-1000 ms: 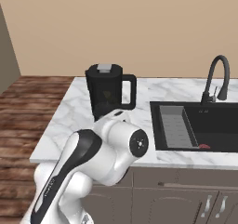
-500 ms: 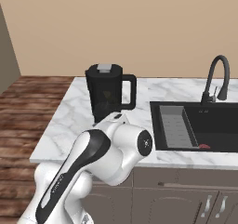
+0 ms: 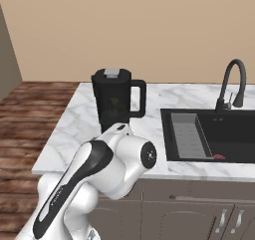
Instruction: Grab the garlic and lemon wedge from the fridge, place them in the blender, close the lid, and turn on the blender to create a marinade.
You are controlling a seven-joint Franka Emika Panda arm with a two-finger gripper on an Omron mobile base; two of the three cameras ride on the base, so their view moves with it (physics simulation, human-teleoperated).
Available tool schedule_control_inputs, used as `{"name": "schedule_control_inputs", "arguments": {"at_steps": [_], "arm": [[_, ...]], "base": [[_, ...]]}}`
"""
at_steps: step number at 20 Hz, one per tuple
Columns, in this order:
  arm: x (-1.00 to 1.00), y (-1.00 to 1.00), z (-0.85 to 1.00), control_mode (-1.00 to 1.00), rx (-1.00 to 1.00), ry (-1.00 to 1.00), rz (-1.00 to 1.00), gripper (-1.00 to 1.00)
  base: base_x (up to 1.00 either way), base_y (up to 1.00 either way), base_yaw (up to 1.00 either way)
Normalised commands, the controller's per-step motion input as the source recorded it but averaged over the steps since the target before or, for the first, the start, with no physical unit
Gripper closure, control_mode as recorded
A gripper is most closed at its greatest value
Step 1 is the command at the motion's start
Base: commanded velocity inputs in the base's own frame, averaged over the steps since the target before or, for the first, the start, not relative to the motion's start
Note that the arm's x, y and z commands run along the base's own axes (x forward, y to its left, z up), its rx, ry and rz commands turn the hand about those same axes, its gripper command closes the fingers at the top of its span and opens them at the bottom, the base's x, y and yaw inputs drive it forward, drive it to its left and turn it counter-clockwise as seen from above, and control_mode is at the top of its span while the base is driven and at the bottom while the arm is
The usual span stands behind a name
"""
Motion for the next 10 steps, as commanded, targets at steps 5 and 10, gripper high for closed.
{"name": "schedule_control_inputs", "arguments": {"at_steps": [5,10], "arm": [[0.11,0.02,-0.06,-1.00,0.00,0.00,0.00,1.00],[0.12,0.00,-0.02,-1.00,0.00,0.00,0.00,1.00]], "base": [[0.00,0.00,0.00],[0.00,0.00,0.00]]}}
